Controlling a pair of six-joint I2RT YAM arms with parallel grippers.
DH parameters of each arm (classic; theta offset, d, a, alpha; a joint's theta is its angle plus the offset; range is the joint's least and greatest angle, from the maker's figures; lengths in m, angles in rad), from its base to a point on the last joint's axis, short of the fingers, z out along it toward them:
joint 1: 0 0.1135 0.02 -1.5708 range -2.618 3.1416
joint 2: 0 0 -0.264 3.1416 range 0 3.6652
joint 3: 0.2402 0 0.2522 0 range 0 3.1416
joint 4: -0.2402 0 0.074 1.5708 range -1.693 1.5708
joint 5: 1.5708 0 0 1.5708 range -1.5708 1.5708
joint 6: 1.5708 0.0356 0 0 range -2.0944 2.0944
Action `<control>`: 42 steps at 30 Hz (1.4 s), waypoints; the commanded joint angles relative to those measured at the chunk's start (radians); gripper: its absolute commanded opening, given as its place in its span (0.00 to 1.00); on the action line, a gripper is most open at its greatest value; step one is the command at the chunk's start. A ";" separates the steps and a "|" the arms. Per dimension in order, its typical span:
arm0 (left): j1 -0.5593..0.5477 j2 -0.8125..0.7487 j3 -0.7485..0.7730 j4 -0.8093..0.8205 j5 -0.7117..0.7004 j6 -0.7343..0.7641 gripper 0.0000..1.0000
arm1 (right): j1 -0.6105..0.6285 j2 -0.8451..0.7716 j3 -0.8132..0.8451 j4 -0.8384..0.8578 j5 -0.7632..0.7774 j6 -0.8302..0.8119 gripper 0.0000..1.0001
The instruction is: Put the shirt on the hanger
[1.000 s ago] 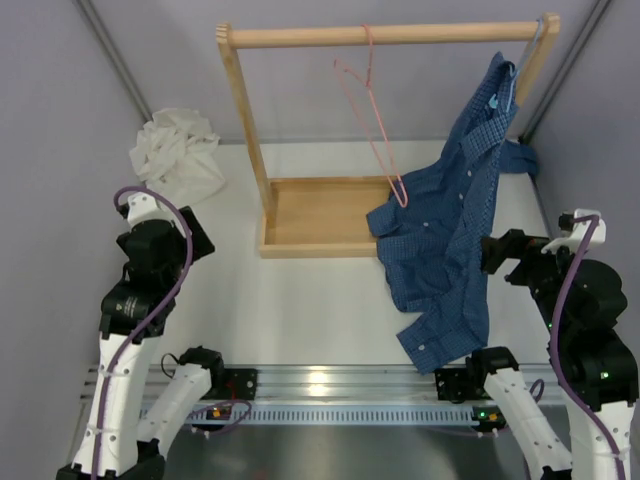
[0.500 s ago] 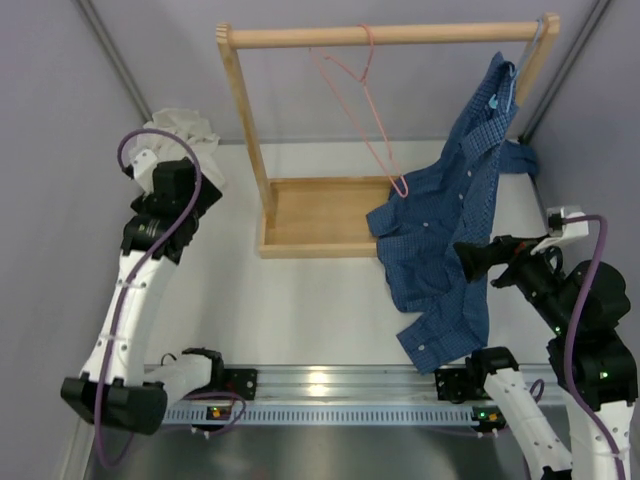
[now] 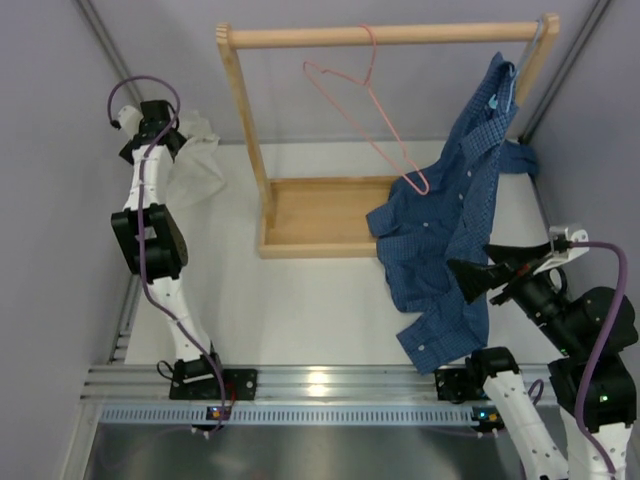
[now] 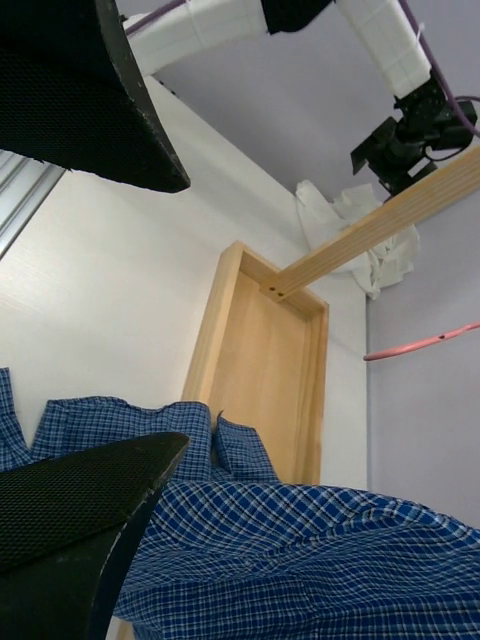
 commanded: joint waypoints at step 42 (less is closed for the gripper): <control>-0.955 -1.340 -1.328 0.373 0.351 -0.172 0.00 | 0.017 0.151 -0.231 0.380 -0.402 0.081 0.99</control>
